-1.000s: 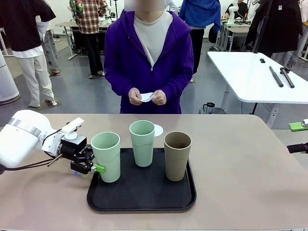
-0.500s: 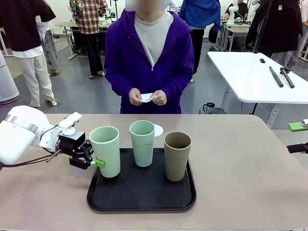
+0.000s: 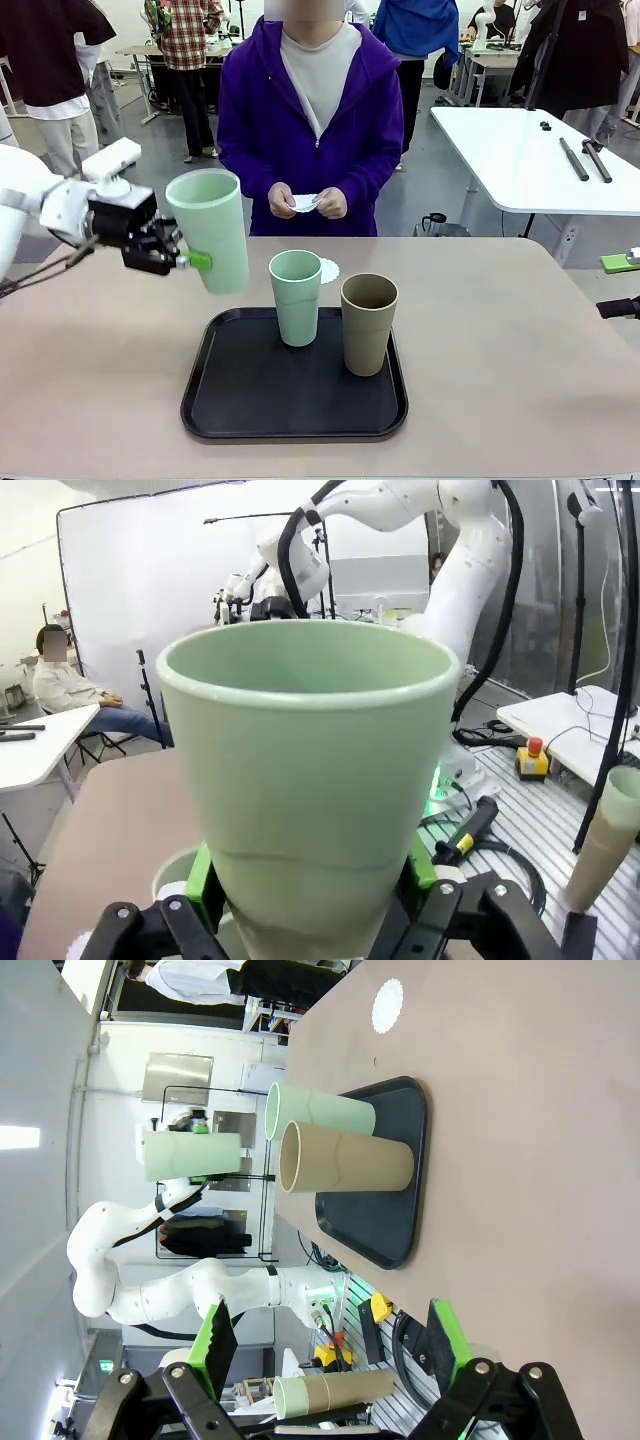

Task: Place coasters on the table and set cups on them.
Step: Pick up one Reusable plastic cup and place it on a coaster set by the human.

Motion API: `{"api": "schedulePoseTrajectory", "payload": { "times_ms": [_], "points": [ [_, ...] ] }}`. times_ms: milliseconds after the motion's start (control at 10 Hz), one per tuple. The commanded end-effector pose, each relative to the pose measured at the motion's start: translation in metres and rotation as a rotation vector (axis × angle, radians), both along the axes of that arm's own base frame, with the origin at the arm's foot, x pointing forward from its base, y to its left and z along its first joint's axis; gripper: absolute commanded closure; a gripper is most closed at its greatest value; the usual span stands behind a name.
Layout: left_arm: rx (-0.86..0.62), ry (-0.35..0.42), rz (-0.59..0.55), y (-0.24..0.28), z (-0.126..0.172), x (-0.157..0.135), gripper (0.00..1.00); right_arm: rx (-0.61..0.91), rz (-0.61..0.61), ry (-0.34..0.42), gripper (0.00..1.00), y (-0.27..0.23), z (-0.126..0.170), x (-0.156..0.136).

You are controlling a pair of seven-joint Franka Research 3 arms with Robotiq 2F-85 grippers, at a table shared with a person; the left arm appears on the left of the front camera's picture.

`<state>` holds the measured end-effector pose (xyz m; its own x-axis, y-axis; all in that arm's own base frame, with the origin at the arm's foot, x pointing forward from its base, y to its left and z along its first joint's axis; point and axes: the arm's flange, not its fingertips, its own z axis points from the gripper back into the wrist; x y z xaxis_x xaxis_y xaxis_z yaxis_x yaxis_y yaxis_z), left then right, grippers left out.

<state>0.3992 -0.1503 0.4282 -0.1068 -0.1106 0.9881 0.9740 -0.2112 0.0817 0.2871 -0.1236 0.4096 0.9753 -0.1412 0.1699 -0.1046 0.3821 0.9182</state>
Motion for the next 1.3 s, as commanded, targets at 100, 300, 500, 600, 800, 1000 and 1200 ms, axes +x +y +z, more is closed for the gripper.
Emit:
{"api": "schedulePoseTrajectory", "payload": {
  "times_ms": [100,300,500,600,800,1000,1200],
  "points": [
    [0.021,0.031,0.032,-0.011,0.033,-0.011,1.0,0.022,-0.004,-0.015,0.0,0.0,0.001,0.003],
    [0.021,0.01,0.006,-0.008,0.034,-0.009,1.0,0.022,-0.004,-0.015,0.0,0.0,0.001,0.003],
    [0.021,0.01,0.006,-0.008,0.034,-0.009,1.0,0.022,-0.004,-0.015,0.0,0.0,0.001,0.003],
    [0.025,0.02,0.013,-0.008,0.036,-0.013,0.15,0.022,-0.004,-0.015,0.0,0.0,0.001,0.003],
    [0.036,-0.014,0.047,-0.016,0.068,0.031,0.15,0.022,-0.004,-0.015,0.0,0.0,0.001,0.003],
    [0.068,-0.032,0.088,-0.015,0.089,0.086,0.15,0.022,-0.004,-0.015,0.0,0.0,0.001,0.003],
    [0.077,-0.018,0.119,-0.005,0.089,0.14,0.15,0.022,-0.004,-0.015,0.0,0.0,0.001,0.003]
  ]
}}
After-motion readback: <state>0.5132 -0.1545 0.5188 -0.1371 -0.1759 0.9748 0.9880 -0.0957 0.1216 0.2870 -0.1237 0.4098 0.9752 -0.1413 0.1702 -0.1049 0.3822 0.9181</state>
